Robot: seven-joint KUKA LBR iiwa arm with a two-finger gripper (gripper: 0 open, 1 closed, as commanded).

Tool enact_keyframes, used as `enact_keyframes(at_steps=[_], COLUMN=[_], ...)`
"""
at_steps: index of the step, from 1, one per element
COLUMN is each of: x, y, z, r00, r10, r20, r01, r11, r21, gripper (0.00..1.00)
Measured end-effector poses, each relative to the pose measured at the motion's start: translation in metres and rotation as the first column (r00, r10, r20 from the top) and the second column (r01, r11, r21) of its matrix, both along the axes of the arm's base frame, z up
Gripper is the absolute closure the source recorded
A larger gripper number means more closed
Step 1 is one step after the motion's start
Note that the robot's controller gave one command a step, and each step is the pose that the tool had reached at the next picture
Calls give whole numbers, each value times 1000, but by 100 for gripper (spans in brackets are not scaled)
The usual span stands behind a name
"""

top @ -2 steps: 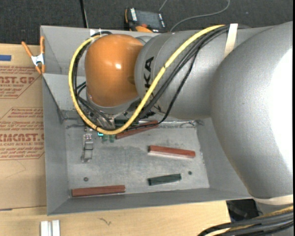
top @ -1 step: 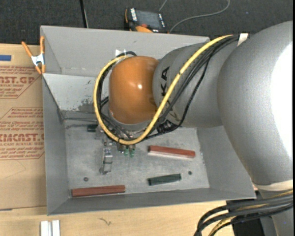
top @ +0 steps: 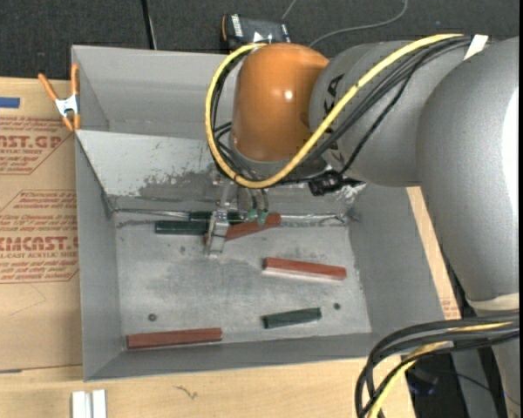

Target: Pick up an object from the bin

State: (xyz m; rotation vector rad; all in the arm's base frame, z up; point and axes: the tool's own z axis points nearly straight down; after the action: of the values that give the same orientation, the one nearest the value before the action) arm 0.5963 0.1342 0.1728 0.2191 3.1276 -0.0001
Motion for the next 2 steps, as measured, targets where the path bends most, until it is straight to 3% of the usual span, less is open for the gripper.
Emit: enact_keyframes(at_steps=[1, 2], x=[-11, -27], y=[-60, -108], z=[0, -102], r00=[985, 989], r10=[-171, -146], r20=[-5, -8], r01=[171, 146], r11=[985, 989], r21=[-1, -2], gripper=[0, 0])
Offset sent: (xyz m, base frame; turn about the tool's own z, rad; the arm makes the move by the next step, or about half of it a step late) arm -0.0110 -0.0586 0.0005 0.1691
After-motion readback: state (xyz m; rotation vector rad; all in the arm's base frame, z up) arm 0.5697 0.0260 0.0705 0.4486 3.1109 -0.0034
